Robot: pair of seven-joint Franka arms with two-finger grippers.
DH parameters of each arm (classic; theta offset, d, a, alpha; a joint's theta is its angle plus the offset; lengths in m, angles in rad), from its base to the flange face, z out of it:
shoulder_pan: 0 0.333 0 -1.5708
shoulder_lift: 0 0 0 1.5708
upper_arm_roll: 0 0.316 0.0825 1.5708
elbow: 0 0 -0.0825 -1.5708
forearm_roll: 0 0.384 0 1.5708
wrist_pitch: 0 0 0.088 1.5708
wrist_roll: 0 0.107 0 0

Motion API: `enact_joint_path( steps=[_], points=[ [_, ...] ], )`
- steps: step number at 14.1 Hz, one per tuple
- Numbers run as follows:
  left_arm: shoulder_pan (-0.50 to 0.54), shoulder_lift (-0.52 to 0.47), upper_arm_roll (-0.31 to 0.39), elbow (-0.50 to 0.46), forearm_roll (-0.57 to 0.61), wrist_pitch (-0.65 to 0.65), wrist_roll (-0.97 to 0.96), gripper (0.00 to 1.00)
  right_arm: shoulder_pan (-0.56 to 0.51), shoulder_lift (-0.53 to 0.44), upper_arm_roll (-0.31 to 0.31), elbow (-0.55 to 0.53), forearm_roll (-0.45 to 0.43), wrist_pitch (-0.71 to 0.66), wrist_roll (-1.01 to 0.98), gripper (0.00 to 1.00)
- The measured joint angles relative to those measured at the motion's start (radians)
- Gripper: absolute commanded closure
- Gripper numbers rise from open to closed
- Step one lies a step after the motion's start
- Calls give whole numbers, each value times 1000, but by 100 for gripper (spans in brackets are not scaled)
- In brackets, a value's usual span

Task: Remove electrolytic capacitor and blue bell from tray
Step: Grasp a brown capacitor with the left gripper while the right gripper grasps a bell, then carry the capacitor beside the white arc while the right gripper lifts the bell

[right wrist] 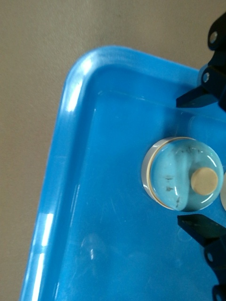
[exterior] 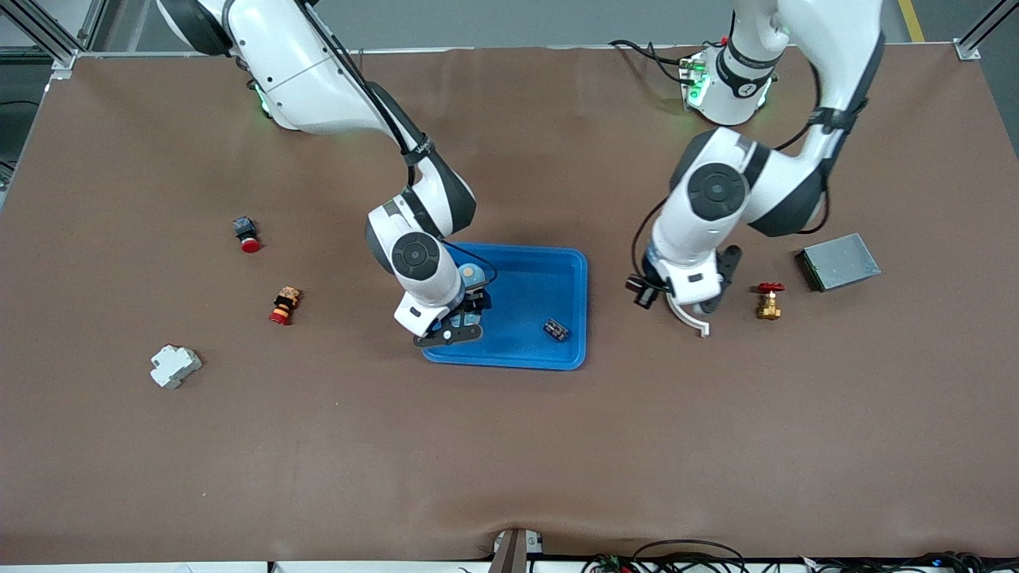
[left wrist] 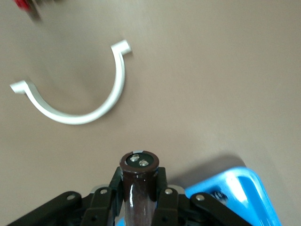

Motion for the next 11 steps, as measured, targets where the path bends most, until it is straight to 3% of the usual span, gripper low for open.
enact_joint_path(
  steps=[4, 9, 10, 11],
  points=[
    [91, -9, 0, -43, 1, -26, 104, 100, 9, 3, 0, 1, 0, 0, 0, 0],
    [209, -9, 0, -150, 1, 38, 223, 100, 15, 12, 1, 2, 0, 0, 0, 67],
    [228, -9, 0, -176, 1, 68, 246, 100, 15, 12, 1, 4, 0, 0, 0, 77],
    [247, -7, 0, -199, 1, 94, 268, 100, 15, 12, 1, 5, 0, 0, 0, 78]
  ],
)
